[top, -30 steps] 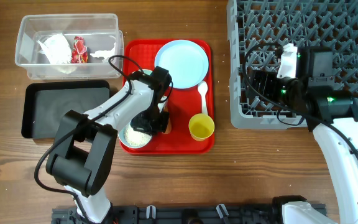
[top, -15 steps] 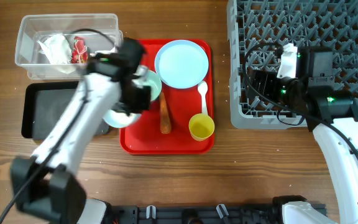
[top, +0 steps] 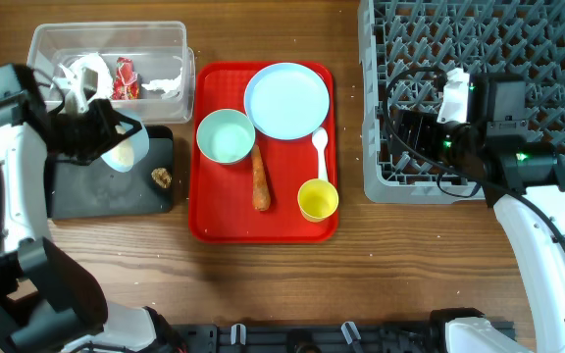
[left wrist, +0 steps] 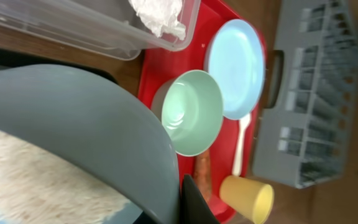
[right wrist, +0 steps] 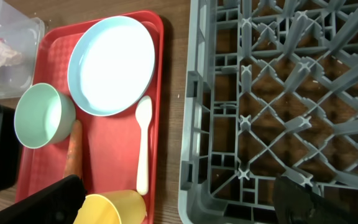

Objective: Sort waste into correct bins and load items into the dishwasher rack
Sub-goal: 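Tip the blue bowl over the black tray to pour out the rice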

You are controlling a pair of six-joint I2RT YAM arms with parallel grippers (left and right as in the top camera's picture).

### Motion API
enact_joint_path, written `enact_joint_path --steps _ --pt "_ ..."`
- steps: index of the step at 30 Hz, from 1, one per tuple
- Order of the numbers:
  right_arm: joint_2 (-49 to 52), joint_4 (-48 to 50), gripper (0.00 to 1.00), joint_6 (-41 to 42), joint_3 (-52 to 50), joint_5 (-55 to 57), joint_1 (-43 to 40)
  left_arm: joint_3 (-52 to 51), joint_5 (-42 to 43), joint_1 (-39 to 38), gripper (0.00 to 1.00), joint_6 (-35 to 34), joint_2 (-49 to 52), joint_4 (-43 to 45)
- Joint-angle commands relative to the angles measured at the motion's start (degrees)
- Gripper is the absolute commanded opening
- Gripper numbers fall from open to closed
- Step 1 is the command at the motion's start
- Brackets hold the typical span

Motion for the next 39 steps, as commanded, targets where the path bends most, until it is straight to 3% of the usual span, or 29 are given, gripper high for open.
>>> enact_joint_path --steps 1,10,20,29,39 --pt "0.48 -0.44 1.0 0.79 1.16 -0.57 0.2 -4.92 16.09 5.44 0.04 8.48 4.35 2.75" --pt "0.48 -1.29 1.0 0.81 1.16 -0.57 0.2 -9.25 30.12 14.16 0.04 13.33 13.88 7.23" --pt "0.48 -1.46 1.0 0.85 1.16 -1.51 0.2 -9.25 46.88 18.18 0.04 12.98 14.71 6.69" --pt "0.48 -1.42 1.0 0.83 1.16 -1.92 0.2 -9.22 46.95 18.18 0.04 3.87 14.69 6.27" --pt "0.48 -1.44 1.0 0.83 1.16 -2.08 0.2 -9.22 46.93 18.18 0.04 3.5 14.69 5.31"
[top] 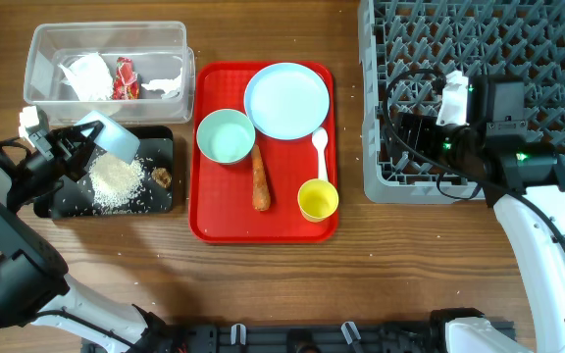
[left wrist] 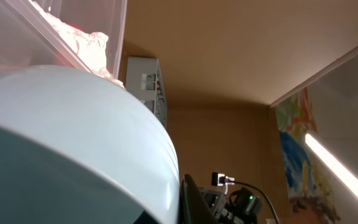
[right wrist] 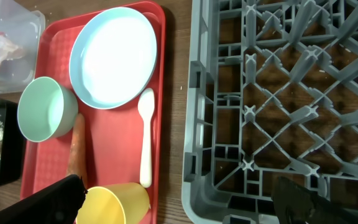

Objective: Sort waste into correct bins and load items into the dishwasher rack
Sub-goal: 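Tip the blue bowl over the black tray to pour out the rice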

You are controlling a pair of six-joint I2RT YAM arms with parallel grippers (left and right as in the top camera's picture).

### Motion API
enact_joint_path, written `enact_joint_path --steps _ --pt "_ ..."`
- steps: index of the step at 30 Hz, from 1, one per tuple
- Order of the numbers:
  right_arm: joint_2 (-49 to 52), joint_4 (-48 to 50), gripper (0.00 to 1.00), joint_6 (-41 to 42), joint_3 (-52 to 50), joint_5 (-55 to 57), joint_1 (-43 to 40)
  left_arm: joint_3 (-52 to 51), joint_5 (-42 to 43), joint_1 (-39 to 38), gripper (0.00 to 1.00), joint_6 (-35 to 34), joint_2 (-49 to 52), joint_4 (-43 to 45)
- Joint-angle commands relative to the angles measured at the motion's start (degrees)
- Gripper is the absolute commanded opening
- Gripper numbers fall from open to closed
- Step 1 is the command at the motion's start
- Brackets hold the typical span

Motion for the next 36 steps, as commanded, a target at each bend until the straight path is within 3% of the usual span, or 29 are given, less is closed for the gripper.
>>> enact_joint_path --steps 1,6,11,15,17,18,19,22,26,30,36 --pt "0.48 -0.02 1.0 0.46 1.16 -1.18 0.2 -0.26 1.9 0.37 0.04 -0.74 0.35 -0.9" --pt "0.48 0.0 1.0 0.44 1.16 -1.18 0.2 -0.26 1.9 0.37 0.04 -4.96 0.28 -1.77" --pt "0.48 0.76 1.0 0.44 1.16 -1.18 0.2 -0.26 1.88 -1.27 0.04 -4.66 -2.36 -2.21" --pt "0.48 0.83 1.0 0.42 1.16 -1.18 0.2 -0.26 -0.17 -7.02 0.04 -2.64 -9.03 -2.19" --pt "0.48 0.81 1.0 0.44 1.16 -1.18 0.2 -0.26 -8.68 -12.15 0.04 -3.3 -13.57 -2.21" --pt "0.48 0.81 1.0 0.42 1.16 -1.18 0.2 -0.26 -16.17 -15.32 0.04 -5.16 -16.0 -2.64" --pt "0.48 0.81 1.0 0.39 1.16 -1.18 0.2 -0.26 -28.79 -20.57 0.04 -7.85 -19.32 -3.93" --pt "0.48 1.11 1.0 0.39 1.16 -1.16 0.2 -0.26 -46.31 -30.21 0.04 -9.27 -23.39 -6.16" --pt "0.48 1.57 1.0 0.42 1.16 -1.16 0.2 -0.61 -75.69 -46.66 0.04 -12.11 -23.43 -10.34" --pt "0.48 1.4 1.0 0.35 1.16 -1.16 0.2 -2.93 -80.28 -58.42 0.04 -13.46 -22.38 -6.49" --pt "0.48 1.51 1.0 0.35 1.16 -1.16 0.2 -7.85 -80.21 -67.47 0.07 -15.74 -22.29 1.4"
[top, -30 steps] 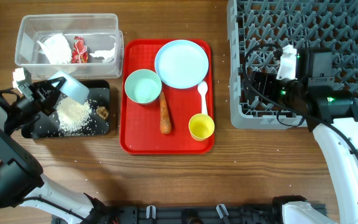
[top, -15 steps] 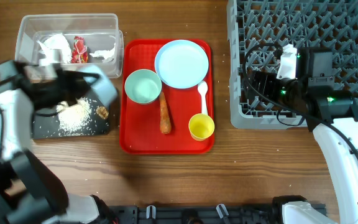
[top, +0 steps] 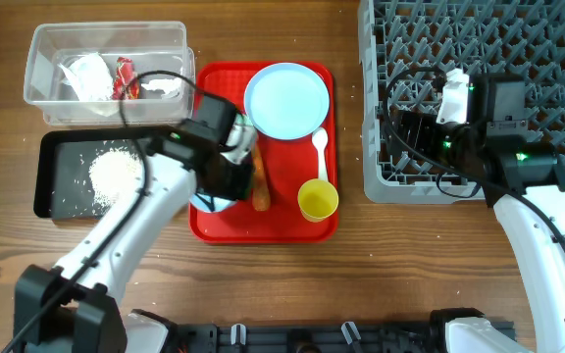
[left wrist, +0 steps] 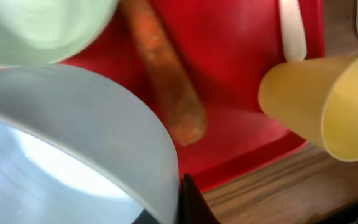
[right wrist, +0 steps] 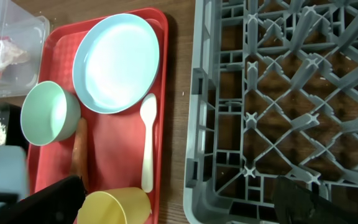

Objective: Sort waste into correct bins and load items into the dishwasher rack
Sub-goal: 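Tip the blue bowl over the black tray to pour out the rice, then set the blue bowl back on the red tray and release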

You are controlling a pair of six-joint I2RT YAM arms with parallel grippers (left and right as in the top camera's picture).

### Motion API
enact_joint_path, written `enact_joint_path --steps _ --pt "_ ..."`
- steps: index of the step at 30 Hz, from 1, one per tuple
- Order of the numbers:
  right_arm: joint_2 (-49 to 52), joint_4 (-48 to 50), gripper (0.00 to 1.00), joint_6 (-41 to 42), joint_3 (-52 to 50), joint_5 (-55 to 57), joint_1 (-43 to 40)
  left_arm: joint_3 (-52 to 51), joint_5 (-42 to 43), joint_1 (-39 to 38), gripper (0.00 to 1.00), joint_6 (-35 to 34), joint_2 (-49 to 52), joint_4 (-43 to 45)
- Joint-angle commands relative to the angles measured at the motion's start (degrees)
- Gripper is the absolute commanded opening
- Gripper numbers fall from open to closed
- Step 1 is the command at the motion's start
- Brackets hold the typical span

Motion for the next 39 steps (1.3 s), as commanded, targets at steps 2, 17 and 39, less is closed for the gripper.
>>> enact_joint_path --steps 2,17,39 --pt "0.48 0.28 1.0 0.39 1.16 -0.96 0.2 -4.2 -3.13 -4.66 0.16 -2.34 0.55 3.23" --pt "0.5 0.35 1.0 0.35 1.16 -0.94 0.2 -6.1 -7.8 -5.49 0.45 -2.38 0.72 0.44" --pt "0.55 0.46 1.0 0.33 1.09 -0.79 0.2 -5.57 -18.23 -5.49 0.57 -10.78 0.7 4.28"
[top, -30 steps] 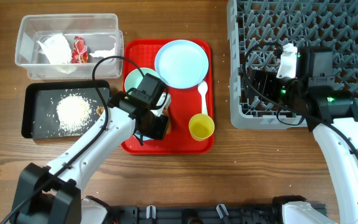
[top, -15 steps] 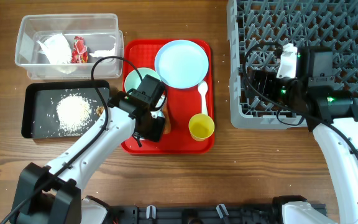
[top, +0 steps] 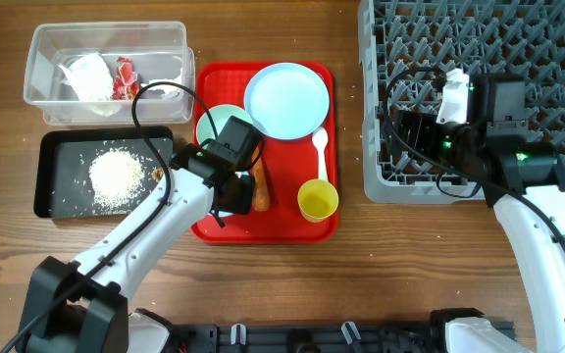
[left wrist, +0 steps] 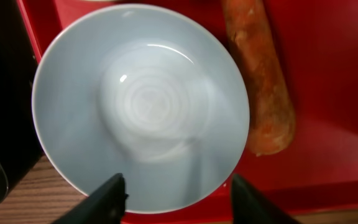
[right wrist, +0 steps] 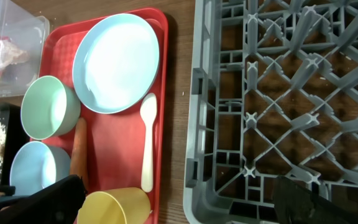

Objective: Sort waste into correct bins and load items into the dishwasher rack
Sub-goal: 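Set the blue bowl back on the red tray and release, then grasp the yellow cup with the left gripper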

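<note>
A pale blue bowl [left wrist: 142, 106], empty and upright, lies on the red tray [top: 292, 224] at its near-left corner, next to the carrot [left wrist: 257, 81]. My left gripper [left wrist: 178, 183] hangs open just above the bowl, a finger on each side of its near rim. The tray also holds a green bowl [right wrist: 45, 115], a blue plate [top: 286, 100], a white spoon [top: 321, 149] and a yellow cup [top: 318, 200]. My right gripper [right wrist: 179, 186] is open over the left edge of the grey dishwasher rack [top: 479, 39], holding nothing.
A black tray [top: 52, 186] with a heap of rice [top: 114, 176] lies left of the red tray. Behind it stands a clear bin [top: 106, 39] with crumpled paper and a red wrapper. Bare wooden tabletop runs along the front.
My left gripper was shut on the blue bowl over the red tray's near-left corner. Now the bowl rests upright on the tray and the gripper is open above it. The right arm is unchanged.
My left gripper first held the bowl, rice inside, tilted over the black tray. Then the rice lay heaped in the black tray with the bowl tipped above it. Then the empty bowl was over the red tray, and now it lies there, let go.
</note>
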You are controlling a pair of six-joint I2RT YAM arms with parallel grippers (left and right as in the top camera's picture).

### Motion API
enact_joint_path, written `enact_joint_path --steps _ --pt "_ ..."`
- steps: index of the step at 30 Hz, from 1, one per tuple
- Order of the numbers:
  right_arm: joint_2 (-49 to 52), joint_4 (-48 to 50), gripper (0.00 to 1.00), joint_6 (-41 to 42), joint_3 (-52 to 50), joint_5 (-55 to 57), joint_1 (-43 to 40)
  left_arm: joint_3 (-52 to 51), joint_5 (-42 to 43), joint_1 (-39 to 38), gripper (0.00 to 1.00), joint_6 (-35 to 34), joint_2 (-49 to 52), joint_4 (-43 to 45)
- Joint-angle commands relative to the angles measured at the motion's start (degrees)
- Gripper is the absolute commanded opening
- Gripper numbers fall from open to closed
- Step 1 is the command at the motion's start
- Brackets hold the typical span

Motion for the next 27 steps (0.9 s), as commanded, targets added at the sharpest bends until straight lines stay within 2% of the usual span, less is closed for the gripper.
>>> enact_joint_path --steps 1,7,14,20,24,27 --pt "0.55 0.55 1.0 0.33 1.09 -0.81 0.2 1.14 -0.94 -0.24 0.57 -0.87 0.44 1.88" --pt "0.55 0.92 1.0 0.42 1.09 -0.81 0.2 13.84 2.03 -0.24 0.6 -0.85 0.44 1.44" --pt "0.55 1.18 1.0 0.44 1.09 -0.81 0.2 21.66 3.19 -0.24 0.59 -0.63 1.44 6.14" --pt "0.55 1.14 1.0 0.87 1.09 -1.01 0.2 34.47 8.2 -1.11 0.62 5.2 10.01 -4.26" --pt "0.55 0.61 1.0 0.85 1.09 -1.01 0.2 35.1 13.18 -2.84 0.65 7.06 13.31 -9.11" --pt "0.55 0.07 1.0 0.83 1.09 -0.96 0.2 34.93 19.56 -3.74 0.62 10.4 14.82 -14.21"
